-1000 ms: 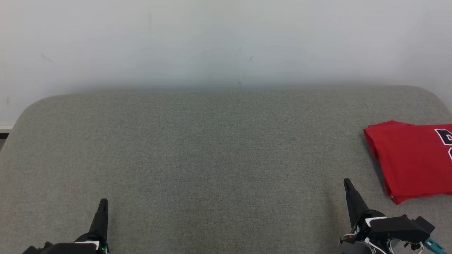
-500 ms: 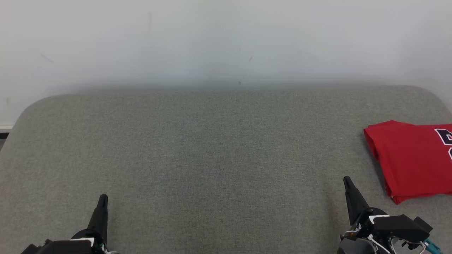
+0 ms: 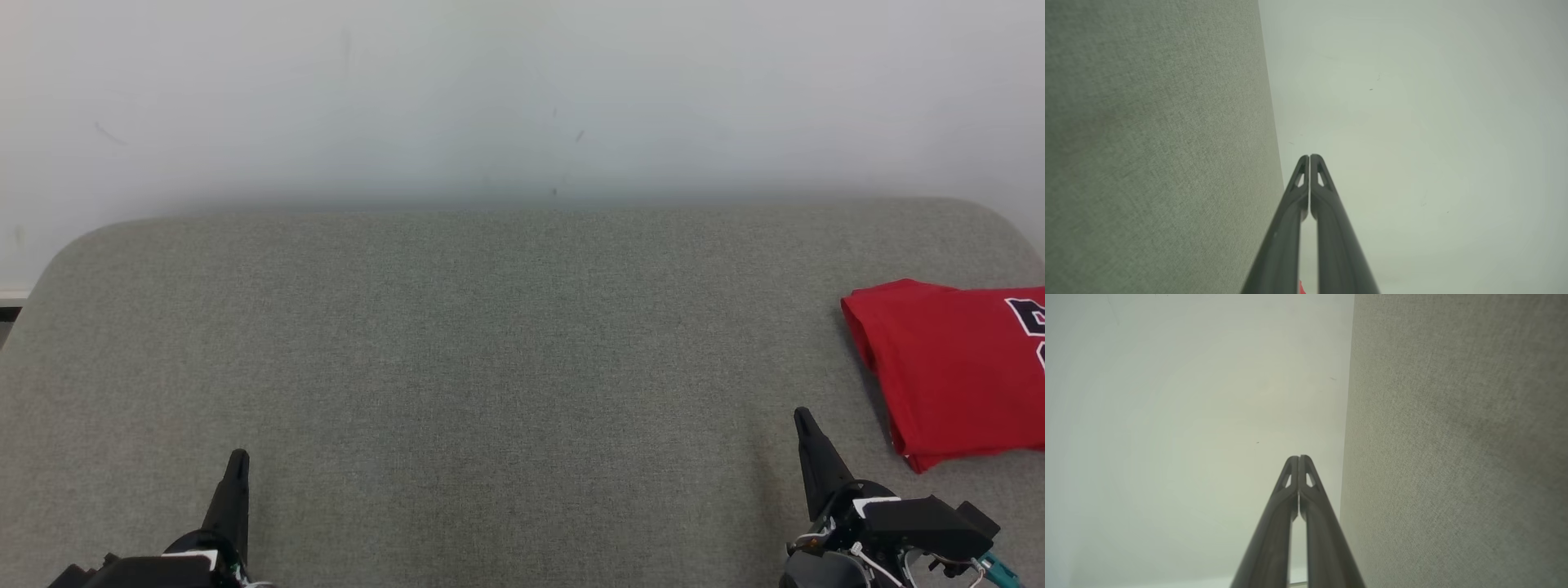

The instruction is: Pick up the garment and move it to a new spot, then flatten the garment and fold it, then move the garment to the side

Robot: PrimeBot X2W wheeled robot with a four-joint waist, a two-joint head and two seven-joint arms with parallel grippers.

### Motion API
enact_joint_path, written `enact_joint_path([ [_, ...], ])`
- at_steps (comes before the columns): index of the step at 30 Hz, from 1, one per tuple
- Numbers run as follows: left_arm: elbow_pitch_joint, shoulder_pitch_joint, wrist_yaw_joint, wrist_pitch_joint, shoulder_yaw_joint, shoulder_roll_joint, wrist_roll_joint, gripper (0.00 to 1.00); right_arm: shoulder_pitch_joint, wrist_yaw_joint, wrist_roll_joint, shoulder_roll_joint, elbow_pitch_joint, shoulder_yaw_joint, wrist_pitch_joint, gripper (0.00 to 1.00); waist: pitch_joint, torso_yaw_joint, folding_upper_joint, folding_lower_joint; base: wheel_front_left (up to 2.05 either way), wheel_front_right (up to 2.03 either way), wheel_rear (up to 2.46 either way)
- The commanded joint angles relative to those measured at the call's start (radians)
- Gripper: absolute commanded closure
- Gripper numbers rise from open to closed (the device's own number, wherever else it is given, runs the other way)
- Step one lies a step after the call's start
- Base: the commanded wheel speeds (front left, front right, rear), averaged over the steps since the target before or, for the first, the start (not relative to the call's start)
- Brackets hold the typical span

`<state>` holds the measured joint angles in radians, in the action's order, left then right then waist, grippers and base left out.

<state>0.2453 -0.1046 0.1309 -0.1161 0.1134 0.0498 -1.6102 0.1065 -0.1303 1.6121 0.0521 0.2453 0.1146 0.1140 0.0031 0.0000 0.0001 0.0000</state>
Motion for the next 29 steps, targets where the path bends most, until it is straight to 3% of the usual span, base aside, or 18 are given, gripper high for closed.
enact_joint_path([
  [1,0.0,-0.01,0.001,0.0,0.002,0.001,-0.005,1.0,0.006,-0.001,0.001,-0.003,0.001,0.0,0.001,1.0,0.0,0.0,-0.0001,0.0,0.0,0.0,0.0],
  [29,0.0,-0.009,0.001,0.0,0.002,0.001,-0.005,1.0,0.005,-0.001,0.001,-0.003,0.0,-0.001,0.001,1.0,0.0,0.0,-0.0001,0.0,0.0,0.0,0.0],
])
